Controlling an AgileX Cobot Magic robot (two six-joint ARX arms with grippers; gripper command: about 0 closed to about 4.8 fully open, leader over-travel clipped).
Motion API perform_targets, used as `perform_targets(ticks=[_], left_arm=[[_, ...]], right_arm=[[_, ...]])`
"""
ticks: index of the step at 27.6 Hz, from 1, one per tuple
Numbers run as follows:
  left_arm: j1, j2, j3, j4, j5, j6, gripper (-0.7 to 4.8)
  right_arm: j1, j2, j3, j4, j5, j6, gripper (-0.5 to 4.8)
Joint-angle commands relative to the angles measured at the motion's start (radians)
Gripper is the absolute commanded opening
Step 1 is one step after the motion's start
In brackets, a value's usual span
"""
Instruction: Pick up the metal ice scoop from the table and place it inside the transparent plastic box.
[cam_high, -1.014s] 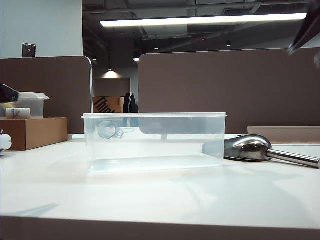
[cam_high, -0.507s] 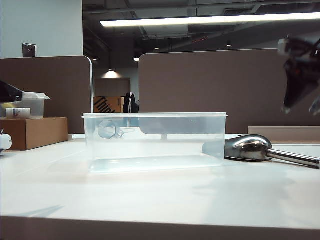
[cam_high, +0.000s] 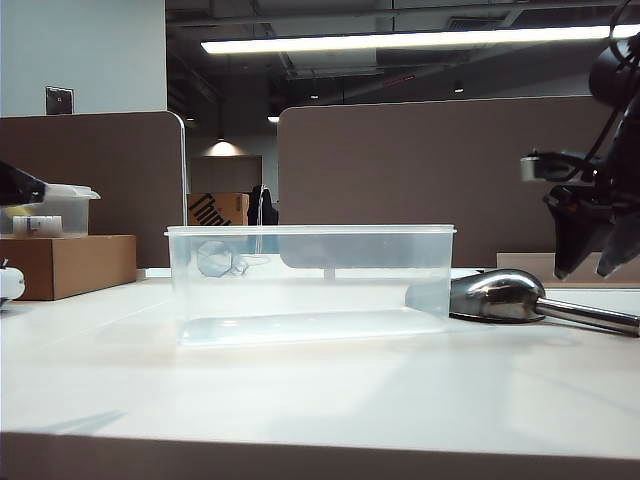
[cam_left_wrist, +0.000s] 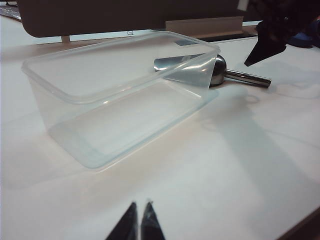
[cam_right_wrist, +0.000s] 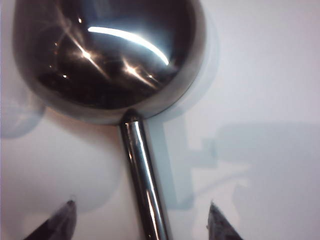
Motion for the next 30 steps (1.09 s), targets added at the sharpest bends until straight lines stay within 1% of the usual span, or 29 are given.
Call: perform_targets(ticks=[1,8,28,30], left_arm=[[0.000,0.001,0.000,0.006,0.000,0.000,0.21],[0.000,0.001,0.000,0.006,0.000,0.000,0.21],[0.000,0.006,0.000,0.006,0.000,0.000,0.21],[0.000,0.006,0.000,0.006,0.000,0.000,0.21]], right_arm=[[0.000,0.027,0.034,-0.039,0.002,-0.045,3.33],[0.001,0.056,0.049,-0.040,0.002,-0.097,3.33],[0.001,0.156,0.075,-0.015,0.001,-0.097,3.32],[0.001,0.156,0.075,-0.010,0.001,-0.097,3.24]])
